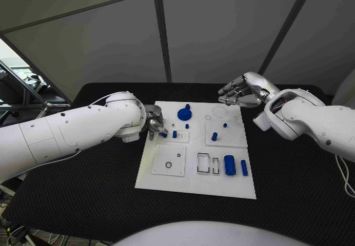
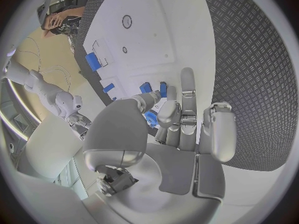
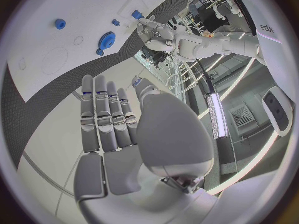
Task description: Assemble the parts on the task board
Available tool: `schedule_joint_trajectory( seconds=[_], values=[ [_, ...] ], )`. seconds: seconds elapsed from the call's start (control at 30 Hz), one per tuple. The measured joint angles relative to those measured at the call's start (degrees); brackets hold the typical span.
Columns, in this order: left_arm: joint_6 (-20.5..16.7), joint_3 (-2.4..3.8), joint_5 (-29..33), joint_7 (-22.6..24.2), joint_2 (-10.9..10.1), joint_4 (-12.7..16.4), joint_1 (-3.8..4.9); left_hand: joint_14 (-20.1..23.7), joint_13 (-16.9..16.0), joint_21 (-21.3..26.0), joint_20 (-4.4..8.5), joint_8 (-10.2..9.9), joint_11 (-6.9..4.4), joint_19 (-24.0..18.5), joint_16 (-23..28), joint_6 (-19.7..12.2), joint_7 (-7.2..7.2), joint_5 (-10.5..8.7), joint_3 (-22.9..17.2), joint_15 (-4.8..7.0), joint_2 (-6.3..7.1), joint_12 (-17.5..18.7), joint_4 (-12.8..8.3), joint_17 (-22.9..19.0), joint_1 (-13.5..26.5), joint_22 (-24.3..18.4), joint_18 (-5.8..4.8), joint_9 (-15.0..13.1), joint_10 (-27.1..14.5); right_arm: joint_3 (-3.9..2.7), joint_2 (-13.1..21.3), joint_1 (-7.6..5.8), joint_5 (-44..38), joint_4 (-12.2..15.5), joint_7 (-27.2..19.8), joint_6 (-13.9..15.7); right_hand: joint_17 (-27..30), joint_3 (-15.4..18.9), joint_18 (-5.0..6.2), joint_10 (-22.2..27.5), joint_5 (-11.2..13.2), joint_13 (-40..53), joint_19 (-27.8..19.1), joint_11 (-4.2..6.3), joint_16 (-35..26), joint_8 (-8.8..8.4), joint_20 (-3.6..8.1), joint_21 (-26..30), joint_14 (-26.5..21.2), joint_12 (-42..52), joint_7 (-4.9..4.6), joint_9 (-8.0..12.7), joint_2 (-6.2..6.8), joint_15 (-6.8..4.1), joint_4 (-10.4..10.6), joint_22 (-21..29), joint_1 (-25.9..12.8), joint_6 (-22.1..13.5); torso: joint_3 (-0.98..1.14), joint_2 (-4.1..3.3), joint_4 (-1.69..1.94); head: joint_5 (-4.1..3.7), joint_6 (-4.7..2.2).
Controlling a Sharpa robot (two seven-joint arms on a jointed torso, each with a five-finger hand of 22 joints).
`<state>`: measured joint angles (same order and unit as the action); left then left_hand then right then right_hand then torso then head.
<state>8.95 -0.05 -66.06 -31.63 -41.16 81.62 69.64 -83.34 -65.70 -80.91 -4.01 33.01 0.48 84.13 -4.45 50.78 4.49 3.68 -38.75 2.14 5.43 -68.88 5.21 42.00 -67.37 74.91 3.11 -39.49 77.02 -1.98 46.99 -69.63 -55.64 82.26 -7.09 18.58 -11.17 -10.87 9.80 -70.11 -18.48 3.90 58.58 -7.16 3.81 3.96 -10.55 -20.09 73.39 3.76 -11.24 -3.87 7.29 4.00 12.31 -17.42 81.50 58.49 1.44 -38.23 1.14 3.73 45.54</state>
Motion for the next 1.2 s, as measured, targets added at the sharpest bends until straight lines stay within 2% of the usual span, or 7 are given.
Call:
schedule_joint_trajectory(
  seconds=[0.57,0.63,0.7,0.77,0.97,1.03,1.2],
  values=[
    [0.9,0.02,-1.4,0.0,0.3,-0.1,0.01,0.0,0.1,0.0,0.0,0.6,0.01,0.0,0.0,0.0,0.01,-0.03,-0.7,0.0,0.37,0.0,-0.4,0.0,0.4,0.0,0.0,-0.2,0.0,0.0,0.0,0.0,0.0,0.0,0.0,-0.2,0.0,0.0,0.0,0.0,0.0,0.0,0.0,0.0,0.0,0.0,0.0,0.0,0.0,0.0,0.0,0.0,0.0,0.0,0.0,0.0,0.0,0.0,0.01,0.02,0.01,-0.03,0.0],
    [0.9,0.02,-1.5,0.0,0.4,-0.1,0.01,0.0,0.0,-0.1,0.0,1.3,-0.05,0.0,0.0,0.0,0.0,-0.03,-0.9,0.0,0.24,0.0,-0.4,0.0,1.6,0.0,0.0,-0.5,0.1,0.0,0.0,0.0,0.0,0.0,0.0,-0.2,0.0,0.0,0.0,0.0,0.0,0.0,0.0,0.0,0.0,0.0,0.0,0.0,0.0,0.0,0.0,0.0,-0.01,0.0,0.0,0.0,0.0,0.0,0.01,0.01,0.01,-0.05,0.0],
    [0.9,0.02,-1.6,0.0,0.5,-0.2,0.01,-0.4,0.0,-0.6,0.0,1.9,-0.27,0.0,0.0,0.4,-0.32,-0.06,-3.2,-0.03,0.13,-0.1,-2.2,0.0,3.7,0.0,0.0,-0.7,0.4,0.0,0.0,0.0,0.0,0.0,0.0,-0.2,0.1,0.0,0.0,0.0,0.0,0.0,0.0,0.0,0.0,0.0,0.0,0.0,0.0,0.0,0.0,0.0,-0.2,0.0,0.0,0.1,-0.2,0.0,0.02,0.01,0.01,-0.06,0.0],
    [1.0,0.0,-1.6,0.0,0.6,-0.4,0.01,-0.4,-0.1,-0.6,0.0,2.4,-0.37,0.0,0.0,0.6,-0.61,-0.07,-3.1,0.01,0.08,-0.5,-2.2,0.0,4.9,0.0,0.0,-1.0,0.5,0.0,0.0,0.0,0.0,0.0,0.0,-0.2,0.1,0.0,0.0,0.0,0.0,0.0,0.0,0.0,0.0,0.0,0.0,0.0,0.0,0.0,0.0,0.0,-0.33,0.0,0.0,0.1,-0.3,0.0,0.04,0.0,0.01,-0.09,0.0],
    [1.2,-0.11,-1.6,-0.3,1.0,-0.9,-0.04,-0.4,-0.4,-0.9,0.0,3.3,-0.89,0.0,0.0,1.2,-1.25,-0.35,3.0,0.01,0.77,-1.1,0.9,0.1,8.0,0.0,0.0,-1.4,1.0,0.0,-0.1,0.0,0.0,-0.1,0.1,-0.2,0.1,0.0,0.0,0.0,0.0,0.0,0.0,0.0,0.0,0.0,0.0,0.0,0.0,0.0,0.0,0.0,-0.32,0.0,0.0,0.1,-0.3,0.0,0.05,0.04,-0.04,-0.17,-0.1],
    [1.3,-0.17,-1.6,-0.3,1.1,-1.1,-0.06,-0.4,-0.6,-0.9,0.0,3.6,-0.89,0.0,0.0,1.2,-1.25,-0.35,5.3,0.01,1.14,-1.3,1.6,0.2,8.4,0.0,0.0,-1.4,1.0,0.0,-0.1,0.0,0.0,-0.1,0.1,-0.2,0.1,0.0,0.0,0.0,0.0,0.0,0.0,0.0,0.0,0.0,0.0,0.2,0.0,0.0,0.0,0.0,-0.32,0.0,0.0,0.1,-0.3,0.0,0.05,0.05,-0.04,-0.17,-0.13],
    [1.3,-0.33,-1.6,-0.5,1.4,-1.4,-0.06,-0.4,-0.7,-1.1,0.13,3.6,-0.89,-0.1,0.0,1.2,-1.25,-0.35,8.0,0.01,0.9,-1.4,2.6,0.2,8.6,0.0,0.0,-1.4,1.0,0.0,-0.2,0.0,0.0,-0.2,0.1,-0.2,0.1,0.0,0.0,0.0,0.0,0.0,0.0,0.0,0.0,0.0,0.0,0.2,0.0,0.0,0.0,0.0,-0.32,0.0,0.0,0.1,-0.3,0.0,0.07,0.12,-0.01,-0.18,-0.26]
  ],
)
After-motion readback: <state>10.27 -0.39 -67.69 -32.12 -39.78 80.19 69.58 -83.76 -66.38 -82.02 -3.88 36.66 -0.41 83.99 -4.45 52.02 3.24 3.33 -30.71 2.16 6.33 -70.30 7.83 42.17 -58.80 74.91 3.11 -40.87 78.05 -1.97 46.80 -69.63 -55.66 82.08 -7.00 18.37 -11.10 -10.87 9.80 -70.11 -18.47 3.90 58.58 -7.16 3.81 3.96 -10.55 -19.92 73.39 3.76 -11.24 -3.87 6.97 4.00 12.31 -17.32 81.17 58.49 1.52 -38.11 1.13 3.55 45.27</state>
